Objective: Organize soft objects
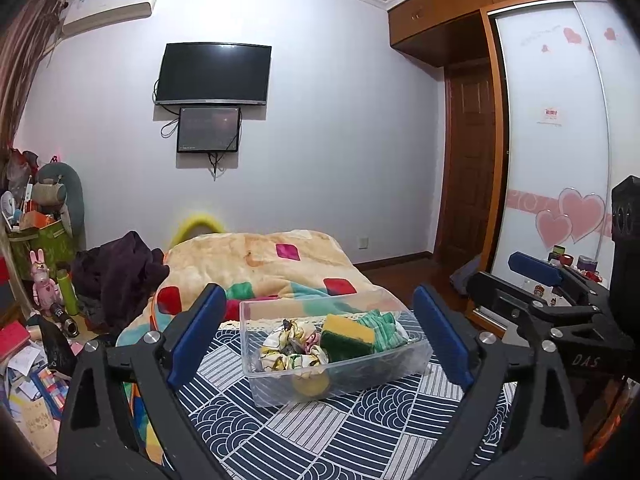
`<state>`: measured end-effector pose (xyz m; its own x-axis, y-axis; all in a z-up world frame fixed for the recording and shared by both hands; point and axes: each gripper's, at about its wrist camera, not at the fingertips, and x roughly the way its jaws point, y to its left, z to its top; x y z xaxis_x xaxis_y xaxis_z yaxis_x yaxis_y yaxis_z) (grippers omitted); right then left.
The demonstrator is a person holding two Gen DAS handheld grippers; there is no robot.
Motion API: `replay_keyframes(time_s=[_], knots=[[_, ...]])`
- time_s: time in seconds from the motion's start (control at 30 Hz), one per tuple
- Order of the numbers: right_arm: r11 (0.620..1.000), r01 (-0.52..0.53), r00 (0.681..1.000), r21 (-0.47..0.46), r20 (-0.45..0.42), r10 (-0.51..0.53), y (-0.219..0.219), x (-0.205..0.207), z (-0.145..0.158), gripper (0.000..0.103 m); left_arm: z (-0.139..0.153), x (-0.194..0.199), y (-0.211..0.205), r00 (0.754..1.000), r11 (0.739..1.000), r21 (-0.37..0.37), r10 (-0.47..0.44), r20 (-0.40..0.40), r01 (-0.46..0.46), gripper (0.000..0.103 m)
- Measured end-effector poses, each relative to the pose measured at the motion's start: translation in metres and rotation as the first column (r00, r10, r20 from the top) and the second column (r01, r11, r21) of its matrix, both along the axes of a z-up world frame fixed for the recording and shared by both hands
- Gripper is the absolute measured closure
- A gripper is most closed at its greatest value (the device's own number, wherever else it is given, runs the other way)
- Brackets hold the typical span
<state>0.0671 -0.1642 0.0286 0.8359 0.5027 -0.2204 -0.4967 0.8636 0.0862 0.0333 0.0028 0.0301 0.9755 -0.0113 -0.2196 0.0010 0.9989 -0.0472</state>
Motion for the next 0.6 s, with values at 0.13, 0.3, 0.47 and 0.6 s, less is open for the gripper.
replay_keyframes(time_s=[0.13, 0.3, 0.47, 0.6], knots=[[1.000, 0.001, 1.000, 0.002, 0.001, -0.001, -0.0002, -0.0009, 0.0009, 0.001, -0.0001, -0.0004, 0.0003, 1.000, 1.000, -0.005, -0.003, 0.001, 0.003, 0.006], [1.000, 0.001, 1.000, 0.003, 0.001, -0.001, -0.0007, -0.0015, 0.0011, 0.001, 0.0015, -0.0020, 0.0009, 1.000, 1.000, -0.001, 0.002, 0.008, -0.002, 0.004], [1.000, -0.003, 1.000, 0.006, 0.000, 0.003, -0.0012, -0.0025, 0.0013, 0.001, 0.0021, -0.0024, 0.0001, 1.000, 1.000, -0.001, 0.002, 0.008, -0.002, 0.003], [1.000, -0.001, 1.000, 0.006, -0.001, 0.001, -0.0011, -0.0028, 0.0030, 0.000, 0.0022, -0.0021, 0.0003, 1.000, 1.000, -0.005, 0.000, 0.008, 0.000, 0.001]])
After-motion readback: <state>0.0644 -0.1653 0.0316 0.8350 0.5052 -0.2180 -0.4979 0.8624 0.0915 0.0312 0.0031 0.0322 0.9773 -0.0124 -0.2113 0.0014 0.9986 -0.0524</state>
